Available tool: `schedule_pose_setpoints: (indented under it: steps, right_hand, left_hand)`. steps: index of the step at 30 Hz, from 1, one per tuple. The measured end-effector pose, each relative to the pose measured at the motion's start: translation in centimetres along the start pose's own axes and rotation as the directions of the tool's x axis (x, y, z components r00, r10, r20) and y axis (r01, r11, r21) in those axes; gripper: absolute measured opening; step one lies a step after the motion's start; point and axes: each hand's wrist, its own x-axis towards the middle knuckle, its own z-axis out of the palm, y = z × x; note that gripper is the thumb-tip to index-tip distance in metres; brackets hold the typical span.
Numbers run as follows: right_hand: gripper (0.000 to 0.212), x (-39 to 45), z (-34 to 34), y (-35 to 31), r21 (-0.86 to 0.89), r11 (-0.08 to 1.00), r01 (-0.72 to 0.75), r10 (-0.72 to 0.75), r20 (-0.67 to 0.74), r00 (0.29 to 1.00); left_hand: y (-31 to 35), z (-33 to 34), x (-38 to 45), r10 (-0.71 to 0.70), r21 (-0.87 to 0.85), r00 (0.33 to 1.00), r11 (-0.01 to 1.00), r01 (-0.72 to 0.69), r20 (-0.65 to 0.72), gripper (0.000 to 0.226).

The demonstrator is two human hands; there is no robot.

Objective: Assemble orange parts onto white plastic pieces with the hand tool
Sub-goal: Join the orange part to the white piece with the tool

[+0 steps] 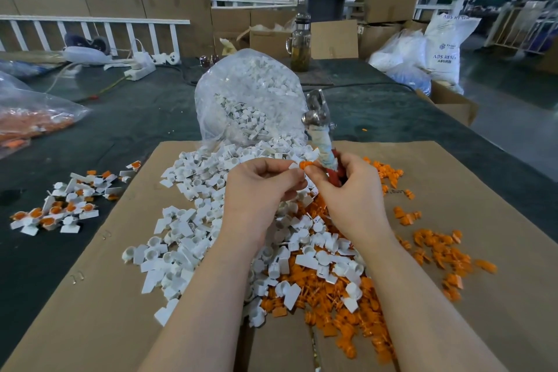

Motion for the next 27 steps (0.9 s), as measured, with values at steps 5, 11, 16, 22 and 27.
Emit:
schedule_pose_setpoints:
  steps: [5,11,16,22,27]
  right_hand:
    - [0.017,0.04,0.12,-0.01,-0.043,0.999,-0.004,0.003,-0.015,1.000]
    - [0.011,-0.09,-0.03,-0.30,-0.037,0.999,-0.017,0.016,-0.014,1.000]
    - [0.016,0.04,-0.23,-0.22,-0.042,0.999,-0.007,0.008,0.011,1.000]
    - [0.009,0.13,-0.49,-0.17,-0.046,0.999,-0.002,0.005,0.060,0.998]
    - [0.008,0.15,-0.50,-0.28,0.027,1.000,-0.014,0.011,0.125,0.992]
  left_hand:
    - [-0.03,0.04,-0.11,0.025,0.034,1.000,0.999,-0.025,-0.010,0.010]
    - [0.17,0.54,-0.39,0.128,0.229,0.991,0.966,-0.116,-0.035,0.009]
    - [0.33,0.63,-0.58,0.153,0.262,0.988,0.955,-0.140,-0.032,0.008]
    - [0.04,0.69,-0.54,0.195,0.298,0.980,0.939,-0.175,-0.041,0.009]
    - [-0.34,0.74,-0.38,0.235,0.326,0.968,0.925,-0.196,-0.084,0.010]
